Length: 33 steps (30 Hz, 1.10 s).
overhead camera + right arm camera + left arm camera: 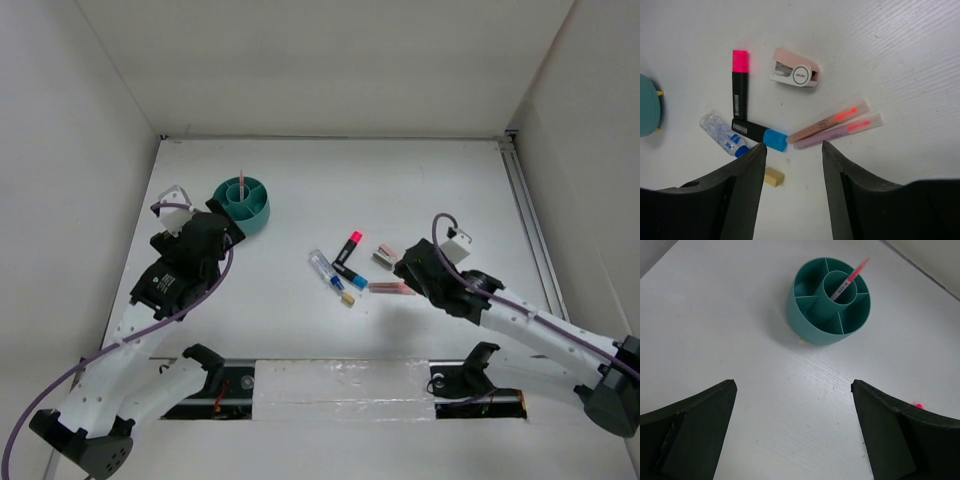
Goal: Sort the stationery into containers
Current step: Pick up the pen from the center of the board.
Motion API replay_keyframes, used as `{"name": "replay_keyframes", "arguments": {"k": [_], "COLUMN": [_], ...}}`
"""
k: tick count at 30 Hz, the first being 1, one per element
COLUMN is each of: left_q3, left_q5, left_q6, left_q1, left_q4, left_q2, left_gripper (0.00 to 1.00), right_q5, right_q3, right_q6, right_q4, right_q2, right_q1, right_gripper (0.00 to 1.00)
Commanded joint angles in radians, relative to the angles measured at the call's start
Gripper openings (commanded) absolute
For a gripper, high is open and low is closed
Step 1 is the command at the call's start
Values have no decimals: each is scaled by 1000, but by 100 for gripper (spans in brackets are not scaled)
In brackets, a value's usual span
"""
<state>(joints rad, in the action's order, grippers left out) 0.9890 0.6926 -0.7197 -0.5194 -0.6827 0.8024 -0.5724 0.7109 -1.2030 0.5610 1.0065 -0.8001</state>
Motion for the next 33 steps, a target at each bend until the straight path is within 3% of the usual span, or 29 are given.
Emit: {"name": "replay_keyframes", "arguments": {"k": [1,3,5,11,16,26,29,33], "left_q3": [-16,-16,-16,-16,-26,-26,-26,-26], "left_q5": [-11,-11,-22,-42,-42,-51,-51,-60], "left_q6": [26,26,26,45,45,54,54,54], "left_q1": [5,5,5,5,5,5,5,5], "left_q4": [25,25,34,43,43,52,52,52], "left_q2": [-9,-18,-31,-31,-31,-49,-61,-72], "left_gripper": [100,100,100,100,100,100,100,100], "right_q5": [-40,-40,-49,-58,-37,18,40,63], "right_q3": [-79,-111,-120,-107,-82,-113,-113,-113], "right_q6": [-98,-87,-98,-115,-183,-386,-415,-444], "right_q4": [-93,-151,-151,-142,-90,-26,-13,16], "right_q2": [-121,-144,-144,-26,52,70,89,89], "right_q1": [-13,-13,-13,-13,-13,-13,-13,-22], "right_gripper": [55,53,43,43,35,32,27,29]}}
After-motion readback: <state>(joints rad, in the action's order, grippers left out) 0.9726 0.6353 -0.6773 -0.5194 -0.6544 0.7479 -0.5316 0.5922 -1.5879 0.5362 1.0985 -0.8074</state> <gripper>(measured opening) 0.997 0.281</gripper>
